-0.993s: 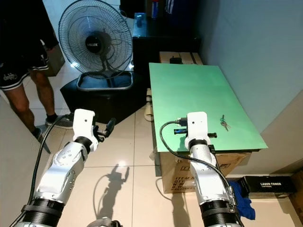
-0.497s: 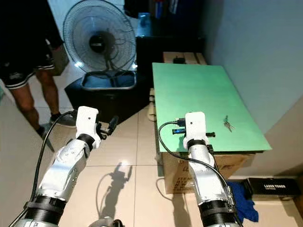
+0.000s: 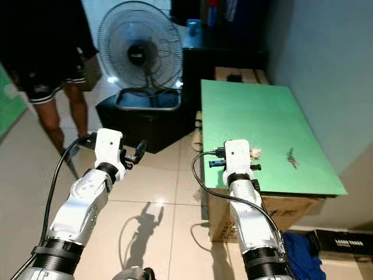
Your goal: Hang keys on a hook
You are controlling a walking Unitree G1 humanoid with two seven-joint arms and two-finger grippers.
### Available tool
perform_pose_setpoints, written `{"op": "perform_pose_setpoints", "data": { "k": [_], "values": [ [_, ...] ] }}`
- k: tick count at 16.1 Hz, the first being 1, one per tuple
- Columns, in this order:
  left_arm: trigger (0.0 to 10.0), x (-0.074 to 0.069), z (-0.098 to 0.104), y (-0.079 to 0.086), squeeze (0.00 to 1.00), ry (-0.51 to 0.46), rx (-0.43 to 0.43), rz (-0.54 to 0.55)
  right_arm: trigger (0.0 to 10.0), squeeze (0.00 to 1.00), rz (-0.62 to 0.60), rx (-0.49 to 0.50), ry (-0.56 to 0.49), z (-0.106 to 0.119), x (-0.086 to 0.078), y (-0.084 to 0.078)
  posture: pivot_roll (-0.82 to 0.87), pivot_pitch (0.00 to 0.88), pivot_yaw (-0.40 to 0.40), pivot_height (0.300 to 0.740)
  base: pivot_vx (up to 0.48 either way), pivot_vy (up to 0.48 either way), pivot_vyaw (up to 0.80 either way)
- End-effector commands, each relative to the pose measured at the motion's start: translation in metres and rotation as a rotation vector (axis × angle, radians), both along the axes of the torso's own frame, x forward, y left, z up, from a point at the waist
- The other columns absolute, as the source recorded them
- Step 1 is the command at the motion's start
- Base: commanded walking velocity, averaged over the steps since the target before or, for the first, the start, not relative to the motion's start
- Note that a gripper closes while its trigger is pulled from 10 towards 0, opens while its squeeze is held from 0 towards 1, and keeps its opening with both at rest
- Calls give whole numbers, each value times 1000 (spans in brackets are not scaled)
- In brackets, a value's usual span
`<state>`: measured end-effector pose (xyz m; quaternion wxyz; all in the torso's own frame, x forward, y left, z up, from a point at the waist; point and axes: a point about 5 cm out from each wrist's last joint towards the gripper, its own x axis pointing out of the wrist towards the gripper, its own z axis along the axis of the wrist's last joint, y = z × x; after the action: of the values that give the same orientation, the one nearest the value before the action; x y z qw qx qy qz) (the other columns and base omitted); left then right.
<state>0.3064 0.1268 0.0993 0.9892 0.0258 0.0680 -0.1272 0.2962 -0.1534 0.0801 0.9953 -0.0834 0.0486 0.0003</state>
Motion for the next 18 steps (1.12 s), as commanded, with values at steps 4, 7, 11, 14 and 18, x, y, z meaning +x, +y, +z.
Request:
{"op": "perform_pose_setpoints", "data": {
  "k": [4,7,11,14,18],
  "values": [
    [10000,12,8,-5,0,-12,-12,63,10000,0,14,6,-32,4,2,1,-11,0,8,740,0,-114,481],
    [10000,14,9,-5,0,-16,-36,93,10000,0,21,6,-30,4,4,1,-1,0,1,740,0,-456,481],
    [10000,15,10,-1,0,-10,-73,133,10000,0,28,2,-24,3,6,2,6,0,-3,740,77,-403,478],
    [10000,16,7,0,0,-3,-44,146,10000,0,23,-8,5,-1,5,3,2,0,0,740,102,-95,323],
    [10000,14,7,1,0,-4,-31,158,10000,0,6,-7,21,-6,2,0,-9,0,5,740,0,0,0]
  ]
}}
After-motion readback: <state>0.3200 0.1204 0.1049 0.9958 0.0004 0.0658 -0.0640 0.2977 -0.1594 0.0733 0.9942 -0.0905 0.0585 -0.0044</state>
